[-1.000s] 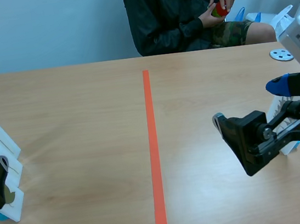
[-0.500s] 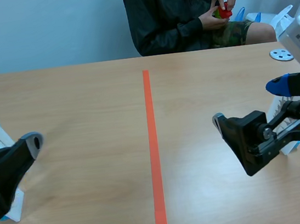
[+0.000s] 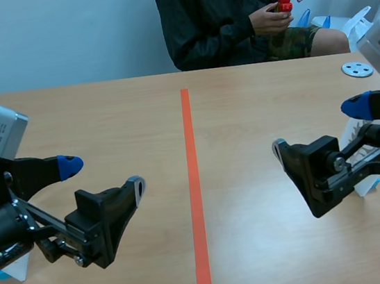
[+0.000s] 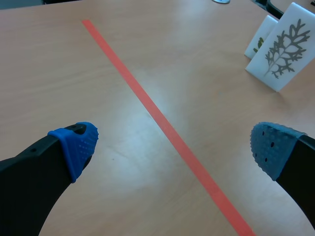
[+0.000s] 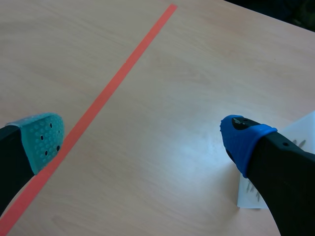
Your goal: Sort the leaf by its shape. The table is split by an orange tape line. A compound leaf with several leaflets goes to the left side, a simple leaf with one blade goes to the right side. Return to the home posture when a red brick is placed on the table.
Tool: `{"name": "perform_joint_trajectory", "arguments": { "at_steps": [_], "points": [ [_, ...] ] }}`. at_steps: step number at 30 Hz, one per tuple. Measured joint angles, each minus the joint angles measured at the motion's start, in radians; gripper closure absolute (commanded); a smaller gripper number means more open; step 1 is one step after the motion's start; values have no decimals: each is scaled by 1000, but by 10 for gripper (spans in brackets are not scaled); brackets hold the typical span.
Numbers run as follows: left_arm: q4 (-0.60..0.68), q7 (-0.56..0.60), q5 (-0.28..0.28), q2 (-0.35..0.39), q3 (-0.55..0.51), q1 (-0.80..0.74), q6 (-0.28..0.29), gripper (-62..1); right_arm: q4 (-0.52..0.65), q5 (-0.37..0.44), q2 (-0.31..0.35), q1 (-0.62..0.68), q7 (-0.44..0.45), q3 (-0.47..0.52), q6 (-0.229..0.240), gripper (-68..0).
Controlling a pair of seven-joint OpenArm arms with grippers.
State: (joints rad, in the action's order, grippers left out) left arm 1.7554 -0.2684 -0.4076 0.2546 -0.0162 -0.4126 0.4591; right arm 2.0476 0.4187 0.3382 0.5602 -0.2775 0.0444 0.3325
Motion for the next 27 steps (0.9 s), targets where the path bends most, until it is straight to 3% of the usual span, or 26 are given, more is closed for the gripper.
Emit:
{"name": "perform_joint_trajectory", "arguments": {
  "at_steps": [4, 27],
  "points": [
    [-2, -1, 0, 0, 19, 0, -37, -623, 0, 0, 0, 0, 0, 0, 0, -679],
    [-2, 0, -6, 0, 18, 0, -33, -623, -34, 0, 0, 0, 10, 0, 0, -679]
  ]
}}
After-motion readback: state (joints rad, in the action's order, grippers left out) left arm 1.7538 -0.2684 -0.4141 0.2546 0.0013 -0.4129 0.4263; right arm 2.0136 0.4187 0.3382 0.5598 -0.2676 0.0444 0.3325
